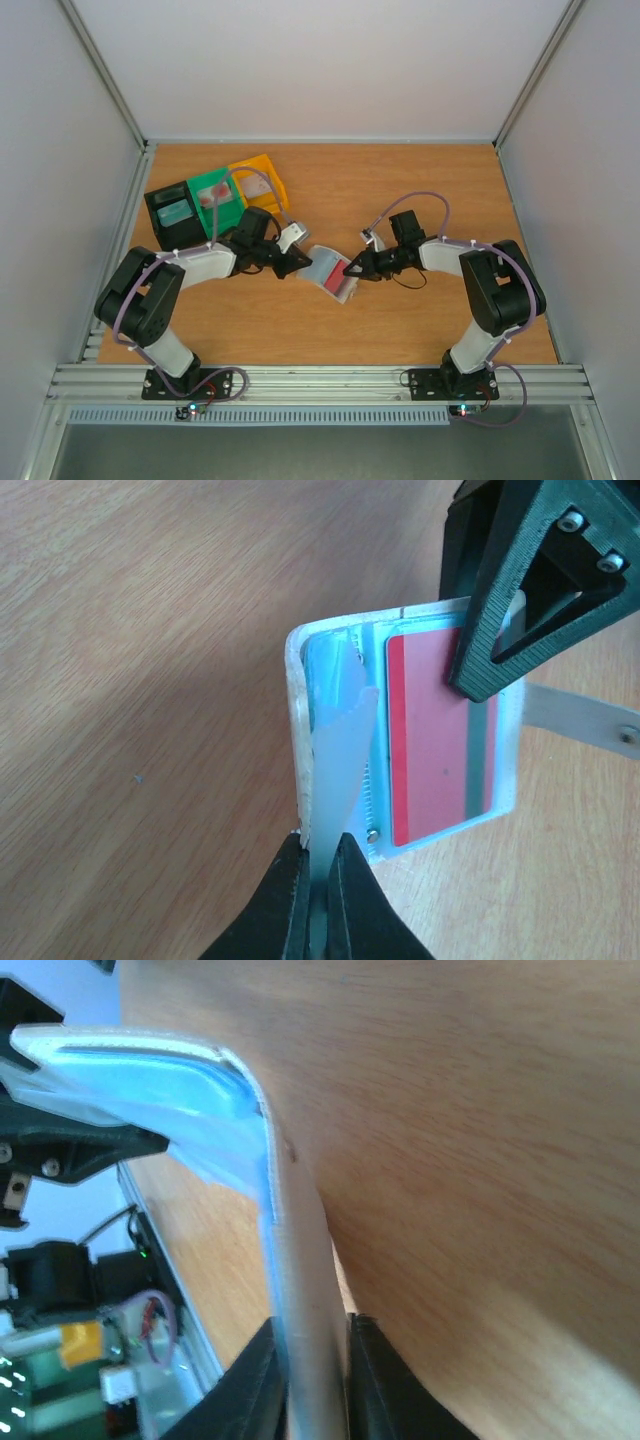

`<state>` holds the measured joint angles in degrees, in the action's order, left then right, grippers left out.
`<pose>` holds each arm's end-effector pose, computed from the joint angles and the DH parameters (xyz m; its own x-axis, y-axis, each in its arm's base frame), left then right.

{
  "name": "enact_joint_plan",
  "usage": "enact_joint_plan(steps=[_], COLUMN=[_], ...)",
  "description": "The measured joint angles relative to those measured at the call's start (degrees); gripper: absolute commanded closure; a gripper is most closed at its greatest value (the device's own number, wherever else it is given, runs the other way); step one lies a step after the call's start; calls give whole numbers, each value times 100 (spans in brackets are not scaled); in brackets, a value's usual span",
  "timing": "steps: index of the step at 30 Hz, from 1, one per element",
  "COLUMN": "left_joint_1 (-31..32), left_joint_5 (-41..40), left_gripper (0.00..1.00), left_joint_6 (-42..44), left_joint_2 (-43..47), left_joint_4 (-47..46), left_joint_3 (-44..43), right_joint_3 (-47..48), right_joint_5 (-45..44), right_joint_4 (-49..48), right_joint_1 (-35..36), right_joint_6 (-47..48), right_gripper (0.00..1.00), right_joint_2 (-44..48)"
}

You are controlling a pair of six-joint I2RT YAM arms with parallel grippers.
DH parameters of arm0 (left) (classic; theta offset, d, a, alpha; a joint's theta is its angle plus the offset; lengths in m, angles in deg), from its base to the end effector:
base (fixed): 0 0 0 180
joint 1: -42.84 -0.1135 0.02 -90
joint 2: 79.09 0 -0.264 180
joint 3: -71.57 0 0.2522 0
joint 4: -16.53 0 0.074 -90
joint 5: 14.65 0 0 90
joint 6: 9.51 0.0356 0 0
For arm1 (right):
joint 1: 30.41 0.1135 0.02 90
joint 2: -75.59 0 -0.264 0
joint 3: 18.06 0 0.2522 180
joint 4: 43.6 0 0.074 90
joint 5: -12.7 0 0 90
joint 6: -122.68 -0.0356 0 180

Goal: Take the credit cards out of the card holder

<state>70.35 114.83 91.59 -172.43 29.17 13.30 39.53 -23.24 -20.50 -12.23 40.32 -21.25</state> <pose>0.2646 -0.1633 0.1571 -0.5021 0.4291 -0.7508 0.8485 0.4121 -0.3320 0.2673 0.1181 0.1320 -0.7623 -0.3325 -0.5553 -0.6472 0.3998 0.6491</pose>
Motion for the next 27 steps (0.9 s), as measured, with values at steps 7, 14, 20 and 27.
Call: enact_joint_plan(steps=[7, 14, 20, 27], left_joint_1=[11, 22, 66, 470], left_joint_5=[-275, -1604, -1355, 680], left_gripper=[41, 30, 55, 59], left_joint_6=[-76, -111, 278, 57], left_joint_2=[9, 708, 1891, 2594], left_joint_4=[-63, -74, 24, 101], left_joint_3=[42, 37, -197, -26], right_joint_3=[9, 883, 1668, 2214], right_joint_5=[-4, -1056, -2214, -2483], right_joint_4=[221, 1600, 2662, 3270], right_joint_1=[13, 15, 116, 1399], right_joint_6=[11, 249, 317, 1169], right_gripper=[99, 99, 99, 98], right_joint_2=[212, 905, 1082, 1628])
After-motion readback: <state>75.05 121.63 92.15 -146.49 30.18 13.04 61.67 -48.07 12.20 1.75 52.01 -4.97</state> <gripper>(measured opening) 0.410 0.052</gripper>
